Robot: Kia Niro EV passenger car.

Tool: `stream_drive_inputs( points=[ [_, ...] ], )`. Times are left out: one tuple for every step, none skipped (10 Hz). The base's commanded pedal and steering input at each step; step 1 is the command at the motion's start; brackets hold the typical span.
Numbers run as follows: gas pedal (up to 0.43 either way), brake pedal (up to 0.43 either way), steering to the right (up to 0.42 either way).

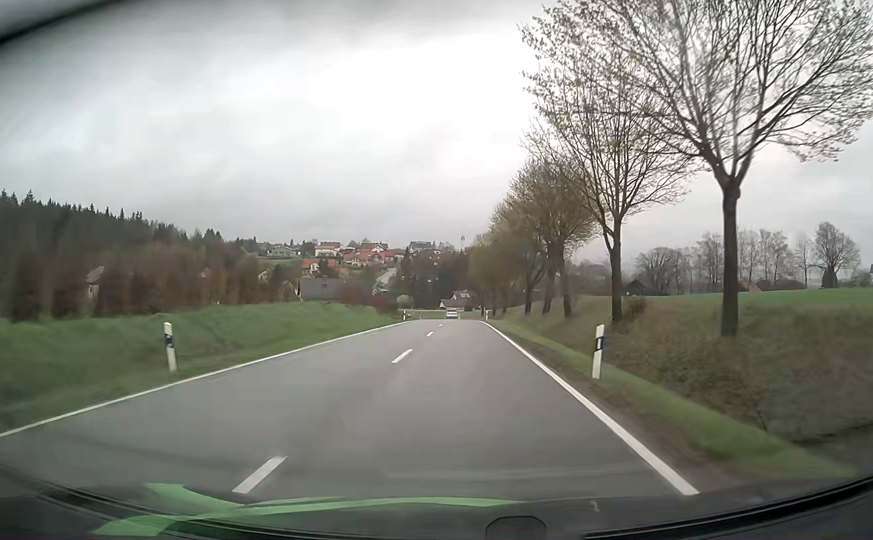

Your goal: Follow the waypoints while adhering to traffic rules and regulations

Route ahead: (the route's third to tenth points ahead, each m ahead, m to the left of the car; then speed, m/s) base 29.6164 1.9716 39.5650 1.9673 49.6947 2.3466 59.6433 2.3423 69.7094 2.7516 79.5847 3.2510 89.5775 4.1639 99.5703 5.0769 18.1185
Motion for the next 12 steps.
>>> stream_drive_inputs(
  points=[
    [0.0,0.0,0.0],
    [0.0,0.0,0.0],
    [0.0,0.0,0.0],
    [0.0,0.091,0.0],
    [0.0,0.098,0.0],
    [0.0,0.11,0.0],
    [0.0,0.122,0.0],
    [0.0,0.14,0.0],
    [0.0,0.146,0.001],
    [0.0,0.159,0.001],
    [0.0,0.152,0.001],
    [0.0,0.152,0.001]
  ],
)
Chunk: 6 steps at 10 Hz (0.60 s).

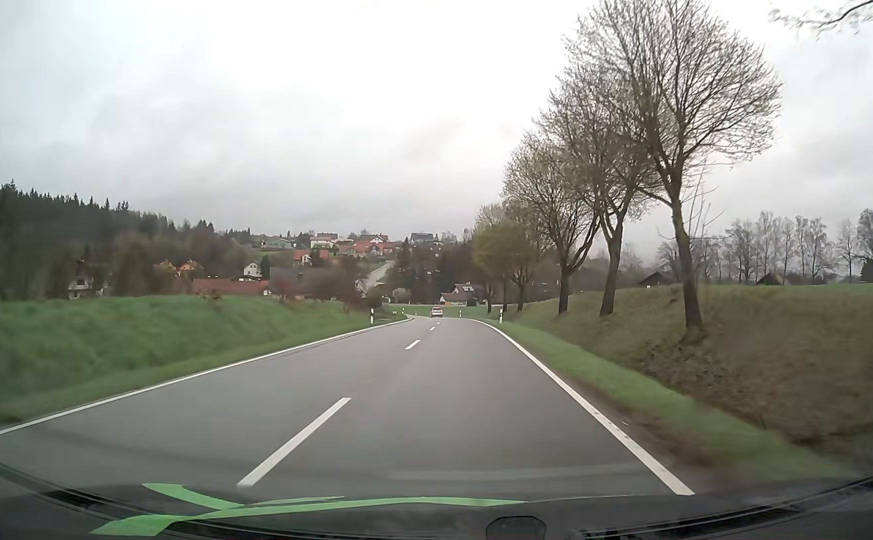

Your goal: Follow the waypoints while adhering to traffic rules and regulations

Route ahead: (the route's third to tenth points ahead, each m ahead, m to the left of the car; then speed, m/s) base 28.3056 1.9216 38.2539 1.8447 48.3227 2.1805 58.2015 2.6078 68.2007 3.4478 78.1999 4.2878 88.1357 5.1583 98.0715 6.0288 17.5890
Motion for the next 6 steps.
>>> stream_drive_inputs(
  points=[
    [0.0,0.152,0.001],
    [0.0,0.152,0.001],
    [0.0,0.152,0.001],
    [0.0,0.152,0.001],
    [0.0,0.146,0.001],
    [0.0,0.128,0.0]
  ],
)
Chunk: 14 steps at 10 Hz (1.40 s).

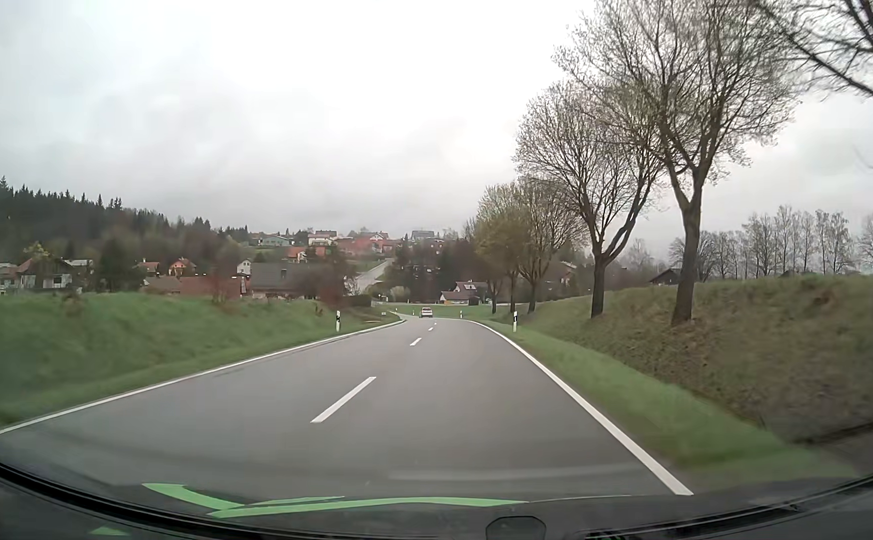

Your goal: Follow the waypoints while adhering to traffic rules and regulations

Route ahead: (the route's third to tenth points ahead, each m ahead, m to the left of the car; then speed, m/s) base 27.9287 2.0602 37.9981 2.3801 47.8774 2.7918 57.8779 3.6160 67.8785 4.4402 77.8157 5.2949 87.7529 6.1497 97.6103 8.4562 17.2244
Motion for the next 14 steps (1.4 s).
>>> stream_drive_inputs(
  points=[
    [0.0,0.11,0.0],
    [0.0,0.11,0.0],
    [0.0,0.116,-0.001],
    [0.0,0.116,-0.002],
    [0.0,0.122,-0.003],
    [0.0,0.134,-0.003],
    [0.0,0.14,-0.003],
    [0.0,0.146,-0.003],
    [0.0,0.152,-0.003],
    [0.0,0.152,-0.003],
    [0.0,0.152,-0.004],
    [0.0,0.152,-0.004],
    [0.0,0.152,-0.004],
    [0.0,0.152,-0.004]
  ],
)
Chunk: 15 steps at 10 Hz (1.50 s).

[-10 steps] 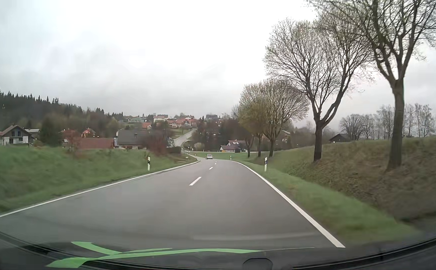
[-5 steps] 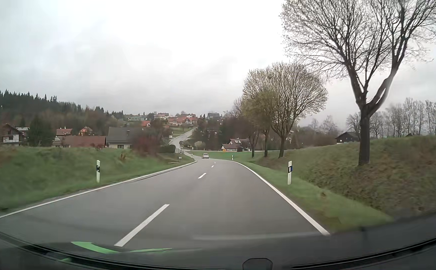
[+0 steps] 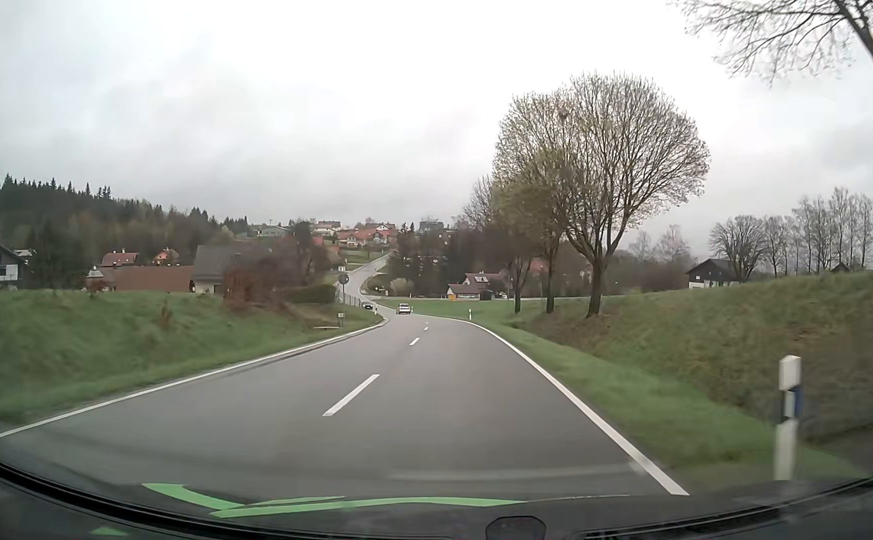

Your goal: Follow the waypoints while adhering to traffic rules and regulations

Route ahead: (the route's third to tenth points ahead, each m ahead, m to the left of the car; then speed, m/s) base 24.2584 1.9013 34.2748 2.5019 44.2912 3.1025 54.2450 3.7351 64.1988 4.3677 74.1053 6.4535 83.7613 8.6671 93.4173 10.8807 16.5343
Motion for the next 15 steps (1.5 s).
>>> stream_drive_inputs(
  points=[
    [0.0,0.152,-0.004],
    [0.0,0.152,-0.004],
    [0.0,0.152,-0.004],
    [0.0,0.152,-0.004],
    [0.0,0.152,-0.004],
    [0.0,0.152,-0.004],
    [0.0,0.152,-0.004],
    [0.0,0.152,-0.005],
    [0.0,0.152,-0.005],
    [0.0,0.152,-0.005],
    [0.0,0.152,-0.006],
    [0.0,0.152,-0.007],
    [0.0,0.152,-0.007],
    [0.0,0.146,-0.007],
    [0.0,0.14,-0.008]
  ],
)
